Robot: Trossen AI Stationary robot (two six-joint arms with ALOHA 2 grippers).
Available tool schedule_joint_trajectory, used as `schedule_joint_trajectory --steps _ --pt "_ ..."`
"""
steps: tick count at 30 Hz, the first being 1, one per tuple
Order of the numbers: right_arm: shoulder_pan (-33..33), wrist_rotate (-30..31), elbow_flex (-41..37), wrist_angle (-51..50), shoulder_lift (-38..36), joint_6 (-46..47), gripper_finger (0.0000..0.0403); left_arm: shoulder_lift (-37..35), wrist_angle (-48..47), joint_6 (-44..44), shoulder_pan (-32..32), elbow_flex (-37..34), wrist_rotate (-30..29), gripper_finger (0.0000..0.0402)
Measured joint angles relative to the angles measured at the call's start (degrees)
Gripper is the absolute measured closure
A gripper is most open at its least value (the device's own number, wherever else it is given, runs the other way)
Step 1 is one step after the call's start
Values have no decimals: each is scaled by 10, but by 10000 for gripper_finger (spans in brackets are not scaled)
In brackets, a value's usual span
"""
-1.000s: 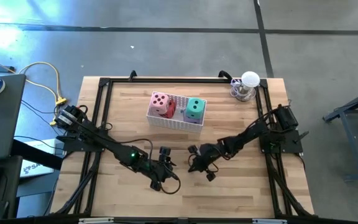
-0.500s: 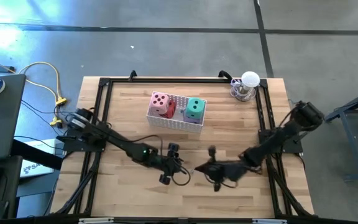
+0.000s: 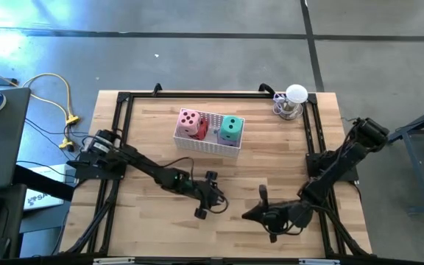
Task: Pick & Place Dice
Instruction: Put the small light blue die into the white bin
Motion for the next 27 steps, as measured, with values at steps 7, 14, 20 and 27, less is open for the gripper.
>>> schedule_joint_trajectory --steps 7,14,20,27 --pt "-14 -5 0 8 0 1 401 10 11 -4 9 1 60 221" --pt "-18 -7 0 17 0 3 401 24 19 -50 47 1 135 221" --pt "-18 -10 0 17 0 5 401 33 42 -43 51 4 135 221" --pt "-18 -26 0 17 0 5 401 53 27 -47 54 29 170 221"
